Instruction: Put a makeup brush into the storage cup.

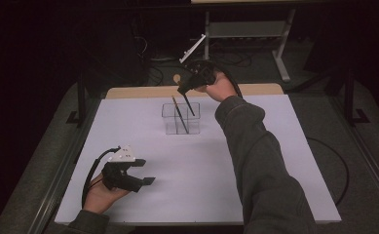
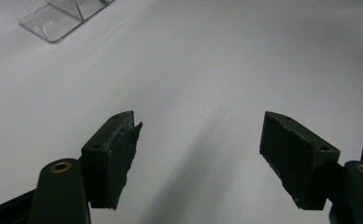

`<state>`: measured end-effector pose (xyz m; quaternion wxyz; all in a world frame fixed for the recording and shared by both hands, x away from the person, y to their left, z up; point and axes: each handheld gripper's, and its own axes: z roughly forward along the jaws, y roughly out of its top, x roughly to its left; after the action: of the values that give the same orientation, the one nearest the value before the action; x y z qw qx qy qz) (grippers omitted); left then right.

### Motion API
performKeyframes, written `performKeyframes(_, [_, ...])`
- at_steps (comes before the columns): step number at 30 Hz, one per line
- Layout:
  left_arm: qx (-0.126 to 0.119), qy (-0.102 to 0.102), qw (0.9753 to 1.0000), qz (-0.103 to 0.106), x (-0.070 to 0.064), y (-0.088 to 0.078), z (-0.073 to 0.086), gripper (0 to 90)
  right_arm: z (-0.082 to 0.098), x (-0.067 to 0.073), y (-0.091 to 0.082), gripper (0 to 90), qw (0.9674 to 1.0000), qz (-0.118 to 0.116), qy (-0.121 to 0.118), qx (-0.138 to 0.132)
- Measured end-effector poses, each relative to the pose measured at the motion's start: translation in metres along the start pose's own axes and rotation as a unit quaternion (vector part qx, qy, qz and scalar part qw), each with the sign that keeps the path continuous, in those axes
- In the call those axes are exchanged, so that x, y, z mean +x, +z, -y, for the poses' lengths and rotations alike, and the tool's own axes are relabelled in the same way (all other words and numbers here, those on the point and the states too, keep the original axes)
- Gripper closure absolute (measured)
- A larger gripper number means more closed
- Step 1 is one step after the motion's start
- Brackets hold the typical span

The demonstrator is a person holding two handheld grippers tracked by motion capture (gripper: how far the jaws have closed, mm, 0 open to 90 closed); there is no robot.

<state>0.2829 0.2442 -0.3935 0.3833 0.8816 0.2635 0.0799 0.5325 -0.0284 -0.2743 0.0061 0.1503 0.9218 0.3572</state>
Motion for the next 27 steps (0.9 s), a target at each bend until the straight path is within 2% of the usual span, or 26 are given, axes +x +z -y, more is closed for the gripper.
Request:
performKeyframes(10, [0.001, 0.002, 1.0000, -0.001, 0.000, -0.001, 0.000, 26.3, 0.003, -0.003, 0.007, 82.5, 1.0000, 0.005, 0.003, 0.006])
performKeyframes(12, [0.002, 0.004, 1.0000, -0.002, 0.001, -0.002, 0.000, 26.3, 0.004, -0.003, 0.008, 82.5, 1.0000, 0.000, 0.009, 0.004])
performKeyframes(16, [0.001, 0.005, 1.0000, -0.003, 0.001, -0.003, 0.001, 26.3, 0.007, -0.003, 0.007, 82.5, 0.9999, 0.007, 0.012, 0.000])
performKeyframes(18, [-0.003, -0.002, 1.0000, -0.002, 0.000, -0.002, 0.001, 26.3, 0.009, -0.003, 0.007, 82.5, 0.9999, 0.006, 0.014, 0.000])
performKeyframes(27, [-0.005, -0.003, 1.0000, -0.002, 0.000, -0.002, 0.001, 26.2, 0.020, -0.005, 0.011, 82.5, 0.9997, 0.005, 0.024, 0.000])
